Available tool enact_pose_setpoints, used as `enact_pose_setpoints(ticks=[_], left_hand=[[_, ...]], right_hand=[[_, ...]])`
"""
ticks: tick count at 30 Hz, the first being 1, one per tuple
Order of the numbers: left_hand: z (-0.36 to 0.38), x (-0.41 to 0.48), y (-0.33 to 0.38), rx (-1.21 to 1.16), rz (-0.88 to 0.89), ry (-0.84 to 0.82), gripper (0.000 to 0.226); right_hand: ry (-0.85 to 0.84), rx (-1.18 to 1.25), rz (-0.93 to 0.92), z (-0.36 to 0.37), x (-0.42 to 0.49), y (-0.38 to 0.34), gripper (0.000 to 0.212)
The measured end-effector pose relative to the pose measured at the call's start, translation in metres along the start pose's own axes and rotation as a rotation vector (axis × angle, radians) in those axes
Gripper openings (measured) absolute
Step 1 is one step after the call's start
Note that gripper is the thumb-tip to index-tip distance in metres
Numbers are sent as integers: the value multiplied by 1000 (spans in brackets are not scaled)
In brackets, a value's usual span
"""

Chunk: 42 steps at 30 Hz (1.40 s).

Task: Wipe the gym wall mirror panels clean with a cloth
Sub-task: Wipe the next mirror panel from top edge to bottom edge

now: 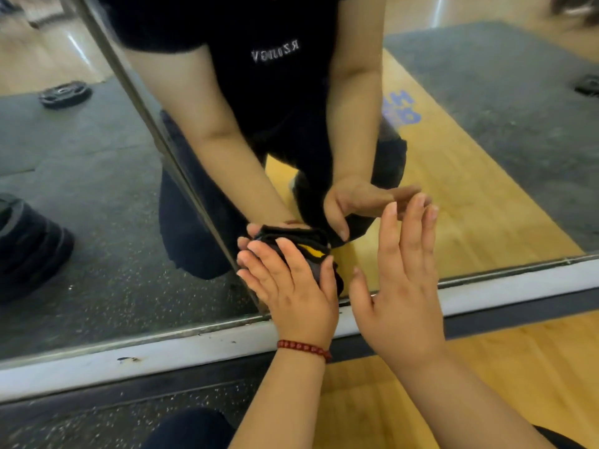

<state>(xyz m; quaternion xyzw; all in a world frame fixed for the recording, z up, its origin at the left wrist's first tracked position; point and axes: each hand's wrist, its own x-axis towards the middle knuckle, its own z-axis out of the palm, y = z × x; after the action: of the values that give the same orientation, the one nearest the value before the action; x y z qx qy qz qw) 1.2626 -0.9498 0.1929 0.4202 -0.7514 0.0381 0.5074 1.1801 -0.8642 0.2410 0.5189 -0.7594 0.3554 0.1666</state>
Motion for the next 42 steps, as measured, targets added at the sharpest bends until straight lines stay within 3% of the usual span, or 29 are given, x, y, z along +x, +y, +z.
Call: enact_pose_setpoints(ticks=[6, 11, 14, 18, 22, 27, 34, 36, 40, 42], left_hand=[[-24, 51, 23, -144, -119, 127, 75], [-19, 46, 16, -79, -55, 109, 73], [-2, 26, 17, -131, -120, 139, 71], [22, 11, 35, -242, -375, 217, 73], [35, 1, 37, -205, -452, 280, 74], [54, -39, 36, -282, -658, 237, 72], [47, 2, 46, -408, -942, 489, 63], [53, -14, 47, -408, -956, 479, 64], [58, -30, 56, -565, -1214, 439, 63], [54, -16, 61, -583, -1170, 442, 61]], right_hand=[[-15, -404, -410, -27, 20, 19, 84], [39, -472, -615, -27, 40, 58, 75], [160, -438, -627, -9, 42, 65, 82], [223, -325, -622, 13, 35, 76, 81], [161, -262, -575, 36, 0, 97, 83], [145, -216, -563, 54, -15, 106, 77], [69, -145, -584, 41, -15, 108, 72], [50, -158, -591, 33, -16, 115, 71], [52, -215, -610, 25, -17, 135, 73], [61, -245, -642, 25, -15, 141, 75]])
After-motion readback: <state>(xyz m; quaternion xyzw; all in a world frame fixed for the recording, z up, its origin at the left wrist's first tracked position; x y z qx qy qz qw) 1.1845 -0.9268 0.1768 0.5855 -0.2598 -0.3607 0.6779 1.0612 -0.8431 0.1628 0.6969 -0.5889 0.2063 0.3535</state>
